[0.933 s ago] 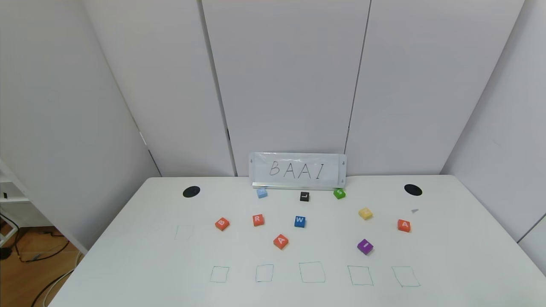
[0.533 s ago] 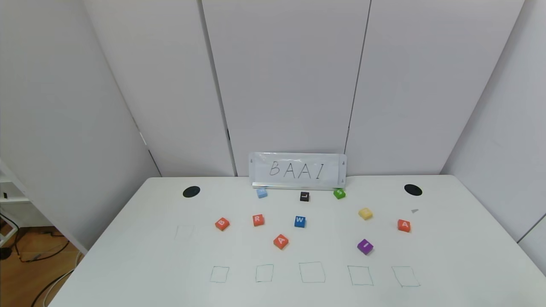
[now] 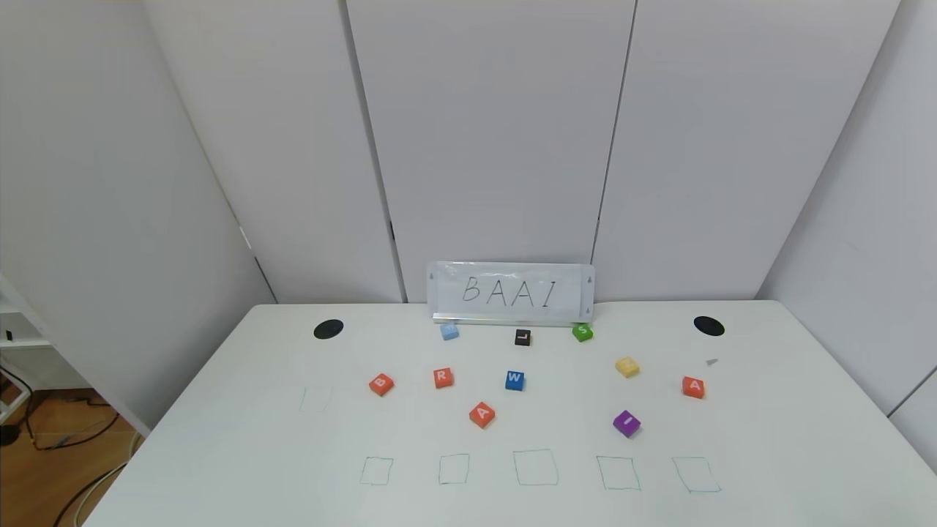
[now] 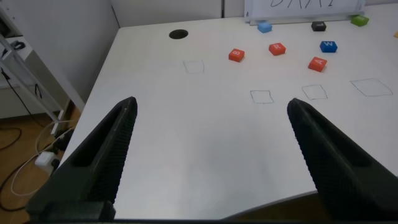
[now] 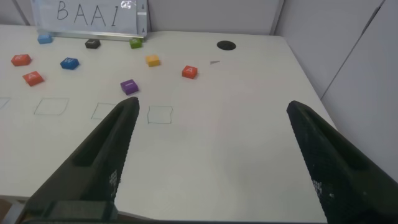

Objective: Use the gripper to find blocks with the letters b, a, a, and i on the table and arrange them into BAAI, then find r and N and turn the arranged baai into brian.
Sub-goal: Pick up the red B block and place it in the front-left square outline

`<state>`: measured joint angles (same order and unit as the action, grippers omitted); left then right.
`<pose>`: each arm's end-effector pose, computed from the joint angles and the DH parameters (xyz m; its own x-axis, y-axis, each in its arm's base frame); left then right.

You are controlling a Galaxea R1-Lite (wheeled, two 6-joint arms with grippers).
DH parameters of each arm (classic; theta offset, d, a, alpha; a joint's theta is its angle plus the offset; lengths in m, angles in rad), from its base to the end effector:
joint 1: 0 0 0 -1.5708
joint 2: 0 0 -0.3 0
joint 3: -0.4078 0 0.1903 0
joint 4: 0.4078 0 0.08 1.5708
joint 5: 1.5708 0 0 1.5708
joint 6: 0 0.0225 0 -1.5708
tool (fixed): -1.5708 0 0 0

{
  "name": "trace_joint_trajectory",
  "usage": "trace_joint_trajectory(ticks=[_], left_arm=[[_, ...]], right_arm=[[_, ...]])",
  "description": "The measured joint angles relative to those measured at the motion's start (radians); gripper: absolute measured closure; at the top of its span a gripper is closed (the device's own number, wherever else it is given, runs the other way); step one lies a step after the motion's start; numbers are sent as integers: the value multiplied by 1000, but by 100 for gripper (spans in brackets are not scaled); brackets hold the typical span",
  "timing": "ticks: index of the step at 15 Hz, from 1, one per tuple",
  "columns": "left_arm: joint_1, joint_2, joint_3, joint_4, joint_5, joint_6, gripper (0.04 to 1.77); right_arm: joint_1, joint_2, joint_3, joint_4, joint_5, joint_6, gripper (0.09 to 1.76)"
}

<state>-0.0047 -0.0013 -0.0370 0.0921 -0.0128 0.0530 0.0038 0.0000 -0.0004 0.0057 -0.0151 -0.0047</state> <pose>-0.0260 -0.0002 0.0762 0.9984 -0.0175 -0.0538 0.0203 0.9984 0.0522 -0.0228 -0.0004 0.0750 0.9999 -0.0113 -0.0053 0.0113 0.9999 -0.0048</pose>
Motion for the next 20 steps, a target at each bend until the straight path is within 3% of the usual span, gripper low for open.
trace_joint_trajectory(ticks=[5, 10, 20], left_arm=[[0, 0, -26, 3, -8, 41, 9], [0, 44, -141, 14, -51, 57, 9], [-7, 491, -441, -45, -45, 9, 9]], right_arm=[[0, 11, -59, 57, 6, 0, 14], [2, 117, -191, 82, 6, -1, 14], [12, 553, -490, 76, -1, -3, 14]])
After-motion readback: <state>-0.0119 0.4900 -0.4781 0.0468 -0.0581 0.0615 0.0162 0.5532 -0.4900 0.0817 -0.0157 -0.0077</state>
